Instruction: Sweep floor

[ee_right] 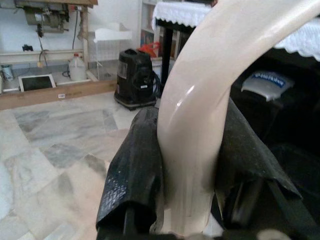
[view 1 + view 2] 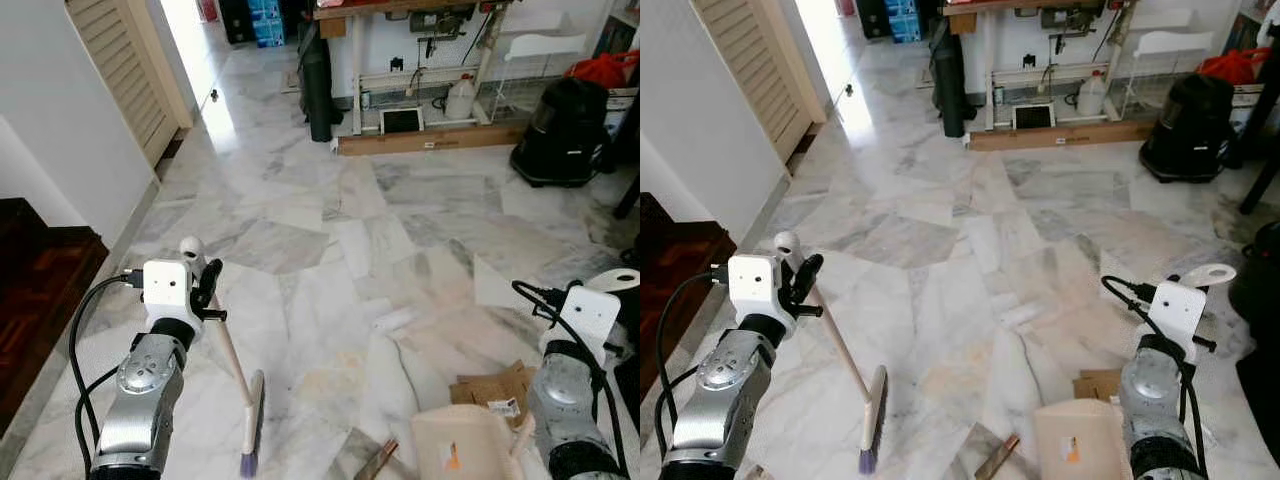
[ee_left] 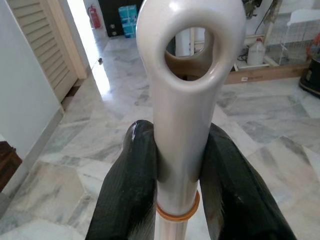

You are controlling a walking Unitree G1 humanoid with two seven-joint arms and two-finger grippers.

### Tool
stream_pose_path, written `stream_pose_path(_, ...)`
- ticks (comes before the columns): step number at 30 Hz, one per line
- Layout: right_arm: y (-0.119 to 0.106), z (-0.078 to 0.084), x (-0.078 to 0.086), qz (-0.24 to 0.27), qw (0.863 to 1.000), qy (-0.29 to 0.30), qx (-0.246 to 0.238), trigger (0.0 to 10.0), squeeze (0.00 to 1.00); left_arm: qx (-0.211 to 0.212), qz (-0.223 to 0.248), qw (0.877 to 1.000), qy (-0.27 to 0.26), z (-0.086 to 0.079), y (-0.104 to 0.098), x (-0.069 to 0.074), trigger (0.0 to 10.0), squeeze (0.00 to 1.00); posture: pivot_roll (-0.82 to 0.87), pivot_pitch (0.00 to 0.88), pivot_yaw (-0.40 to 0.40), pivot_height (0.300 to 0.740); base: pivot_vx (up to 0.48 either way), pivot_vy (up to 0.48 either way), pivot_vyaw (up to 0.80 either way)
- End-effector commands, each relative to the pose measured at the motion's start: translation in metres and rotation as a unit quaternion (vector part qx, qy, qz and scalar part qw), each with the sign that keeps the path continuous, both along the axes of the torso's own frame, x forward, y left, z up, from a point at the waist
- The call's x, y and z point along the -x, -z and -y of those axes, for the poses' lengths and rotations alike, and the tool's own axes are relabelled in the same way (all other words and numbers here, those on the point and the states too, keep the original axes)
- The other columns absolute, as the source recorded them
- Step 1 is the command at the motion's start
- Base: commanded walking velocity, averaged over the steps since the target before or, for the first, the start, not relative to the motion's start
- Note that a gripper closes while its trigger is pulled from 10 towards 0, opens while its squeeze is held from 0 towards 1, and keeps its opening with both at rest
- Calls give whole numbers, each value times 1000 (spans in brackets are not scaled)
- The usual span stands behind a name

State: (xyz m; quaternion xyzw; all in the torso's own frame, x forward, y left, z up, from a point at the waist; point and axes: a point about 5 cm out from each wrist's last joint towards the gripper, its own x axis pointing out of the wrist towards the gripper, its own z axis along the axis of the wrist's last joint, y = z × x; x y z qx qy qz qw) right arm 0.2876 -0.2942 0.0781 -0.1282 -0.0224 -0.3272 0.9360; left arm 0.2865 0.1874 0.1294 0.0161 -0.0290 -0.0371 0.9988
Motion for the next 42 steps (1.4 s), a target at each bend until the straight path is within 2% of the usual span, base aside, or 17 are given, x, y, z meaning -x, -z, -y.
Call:
stream_pose_path(1, -5, 0, -3, 8, 1000, 0, 7, 10000, 0, -6, 15, 1000, -4, -5, -10, 2, 10000, 0, 62, 110, 133, 740, 0, 0, 0)
stream_pose_path(5, -3, -2, -4, 7, 1000, -5, 11, 10000, 0, 15, 10, 1000, -7, -6, -14, 1, 10000, 0, 78, 125, 133, 740, 0, 0, 0)
stream_pose_path(10, 8, -7, 1, -10, 1000, -11, 5, 10000, 0, 57, 13, 998, -8, -7, -28, -4, 10000, 0, 104, 152, 136, 740, 0, 0, 0)
stream_pose_path(11, 14, -9, 4, -18, 1000, -9, 1, 10000, 0, 76, 11, 997, -6, -6, -31, -6, 10000, 0, 106, 155, 137, 740, 0, 0, 0)
stream_pose_path(17, 25, -15, 10, -32, 999, -10, -4, 10000, 0, 97, 4, 995, 0, -6, -34, -10, 10000, 0, 112, 168, 140, 740, 0, 0, 0)
stream_pose_path(26, 35, -22, 16, -47, 999, -16, -11, 10000, 0, 107, -30, 992, 68, 8, -34, -17, 10000, 0, 117, 187, 141, 740, 0, 0, 0)
stream_pose_path(32, 35, -27, 14, -44, 999, -21, -12, 10000, 0, 117, -45, 988, 87, 14, -28, -23, 10000, 0, 113, 189, 141, 740, 0, 0, 0)
stream_pose_path(34, 35, -30, 12, -42, 999, -27, -17, 10000, 0, 122, -64, 985, 105, 20, -22, -25, 10000, 0, 111, 190, 140, 740, 0, 0, 0)
stream_pose_path(37, 34, -31, 11, -38, 999, -29, -16, 10000, 0, 118, -67, 983, 124, 25, -21, -25, 10000, 0, 93, 195, 139, 740, 0, 0, 0)
stream_pose_path(39, 33, -30, 10, -36, 999, -29, -15, 10000, 0, 121, -68, 983, 124, 25, -21, -27, 10000, 0, 89, 199, 138, 740, 0, 0, 0)
stream_pose_path(42, 30, -28, 10, -31, 999, -27, -14, 10000, 0, 121, -65, 985, 103, 14, -22, -33, 10000, 0, 70, 199, 133, 740, 0, 0, 0)
